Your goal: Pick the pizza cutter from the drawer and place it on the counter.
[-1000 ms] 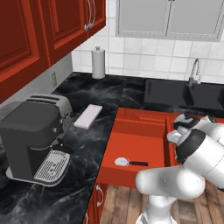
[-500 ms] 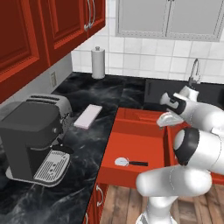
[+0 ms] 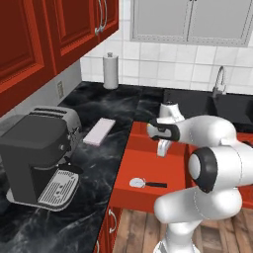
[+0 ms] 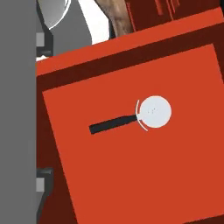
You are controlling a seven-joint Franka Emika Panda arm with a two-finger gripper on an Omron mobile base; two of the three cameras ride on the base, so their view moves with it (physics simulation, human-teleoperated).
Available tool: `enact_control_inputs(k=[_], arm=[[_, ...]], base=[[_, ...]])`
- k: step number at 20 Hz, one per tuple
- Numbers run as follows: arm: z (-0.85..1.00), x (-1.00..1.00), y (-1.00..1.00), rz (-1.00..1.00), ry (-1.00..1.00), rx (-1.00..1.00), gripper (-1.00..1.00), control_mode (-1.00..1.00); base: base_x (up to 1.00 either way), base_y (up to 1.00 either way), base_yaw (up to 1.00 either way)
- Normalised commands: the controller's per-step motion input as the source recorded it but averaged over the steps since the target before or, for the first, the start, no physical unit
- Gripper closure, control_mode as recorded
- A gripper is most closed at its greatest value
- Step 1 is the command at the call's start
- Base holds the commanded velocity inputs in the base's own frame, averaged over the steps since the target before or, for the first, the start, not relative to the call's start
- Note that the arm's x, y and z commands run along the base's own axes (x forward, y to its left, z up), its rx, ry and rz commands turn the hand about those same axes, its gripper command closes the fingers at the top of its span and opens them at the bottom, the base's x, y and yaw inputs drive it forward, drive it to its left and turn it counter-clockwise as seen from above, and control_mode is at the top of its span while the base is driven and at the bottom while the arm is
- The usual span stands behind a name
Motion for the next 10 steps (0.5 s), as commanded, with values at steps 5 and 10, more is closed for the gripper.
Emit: enact_control_inputs(k=[5, 10], arm=[[-0.56, 0.19, 0.19, 0.46, 0.0, -0.11, -1.0, -1.0], [-0.49, 0.59, -0.04, 0.42, 0.19, 0.0, -1.0, -1.0]], base=[[0.0, 0.0, 0.0], [0.0, 0.0, 0.0]])
